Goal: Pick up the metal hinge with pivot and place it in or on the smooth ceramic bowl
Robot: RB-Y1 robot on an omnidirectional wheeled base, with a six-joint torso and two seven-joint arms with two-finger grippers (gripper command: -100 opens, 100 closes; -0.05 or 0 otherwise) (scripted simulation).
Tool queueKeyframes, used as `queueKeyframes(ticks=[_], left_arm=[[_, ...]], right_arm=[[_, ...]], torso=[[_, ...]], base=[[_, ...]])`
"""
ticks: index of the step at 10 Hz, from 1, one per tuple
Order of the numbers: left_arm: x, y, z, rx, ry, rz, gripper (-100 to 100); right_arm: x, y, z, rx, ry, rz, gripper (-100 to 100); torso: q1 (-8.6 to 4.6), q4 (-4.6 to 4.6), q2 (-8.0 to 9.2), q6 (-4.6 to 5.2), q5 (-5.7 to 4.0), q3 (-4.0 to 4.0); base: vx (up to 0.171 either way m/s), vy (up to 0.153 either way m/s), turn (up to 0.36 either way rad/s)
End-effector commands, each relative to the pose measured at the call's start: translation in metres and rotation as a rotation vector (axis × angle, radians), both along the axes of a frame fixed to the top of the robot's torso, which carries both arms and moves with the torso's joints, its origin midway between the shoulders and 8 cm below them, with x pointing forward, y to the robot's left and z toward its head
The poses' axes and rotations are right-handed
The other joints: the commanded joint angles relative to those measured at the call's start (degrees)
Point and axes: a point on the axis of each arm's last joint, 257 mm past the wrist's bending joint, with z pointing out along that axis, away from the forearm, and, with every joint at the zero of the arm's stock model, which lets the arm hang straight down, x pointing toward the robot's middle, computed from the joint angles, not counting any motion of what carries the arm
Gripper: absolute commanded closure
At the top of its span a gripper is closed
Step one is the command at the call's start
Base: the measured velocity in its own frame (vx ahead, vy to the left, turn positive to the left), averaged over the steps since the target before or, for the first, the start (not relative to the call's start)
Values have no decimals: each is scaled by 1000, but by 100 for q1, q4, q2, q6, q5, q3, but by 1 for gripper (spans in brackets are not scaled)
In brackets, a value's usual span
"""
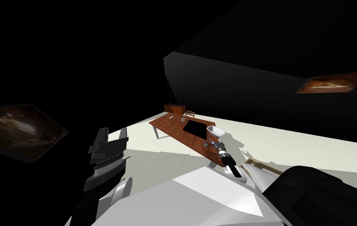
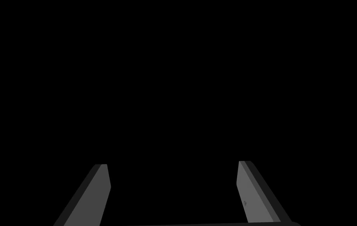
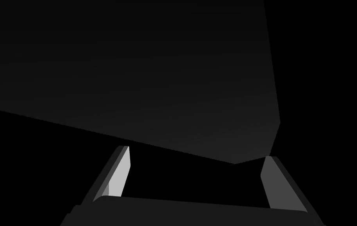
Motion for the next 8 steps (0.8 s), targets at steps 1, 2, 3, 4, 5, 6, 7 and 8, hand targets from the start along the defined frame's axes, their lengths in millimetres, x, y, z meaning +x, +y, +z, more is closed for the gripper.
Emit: queueKeyframes(ticks=[1, 2, 3, 4, 5, 6, 7, 8], left_arm=[[0, 0, 0, 0, 0, 0, 0], [0, 0, 0, 0, 0, 0, 0], [0, 0, 0, 0, 0, 0, 0], [0, 0, 0, 0, 0, 0, 0], [0, 0, 0, 0, 0, 0, 0], [0, 0, 0, 0, 0, 0, 0], [0, 0, 0, 0, 0, 0, 0], [0, 0, 0, 0, 0, 0, 0]], right_arm=[[-6, -3, -16, -46, 49, -10, -100], [-6, -3, -16, -53, 52, -10, -100], [-12, -4, -30, -88, 92, -16, -100], [-12, -4, -30, -92, 94, -16, -100], [-18, -4, -44, -124, 133, -18, -100], [-18, -4, -44, -128, 135, -18, -100], [-23, -2, -57, -161, 174, -18, -100], [-28, 0, -69, -177, 204, -15, -100]], torso=[[0, 0, 0, 0, 0, 0], [0, 0, 0, -1, 0, 0], [0, 0, 0, 1, 0, 0], [-2, 0, -1, 0, 0, 0], [0, 0, -1, 1, 0, 0], [-2, 0, -1, 0, -1, -1], [-2, 0, -1, 1, 0, -1], [-2, -1, -3, 0, 0, -2]], base=[[-7, -16, 98], [-5, -16, 37], [-7, -18, 53], [-5, -17, 44], [-4, -22, 80], [-3, -20, 38], [0, -19, 55], [-1, -28, 117]])
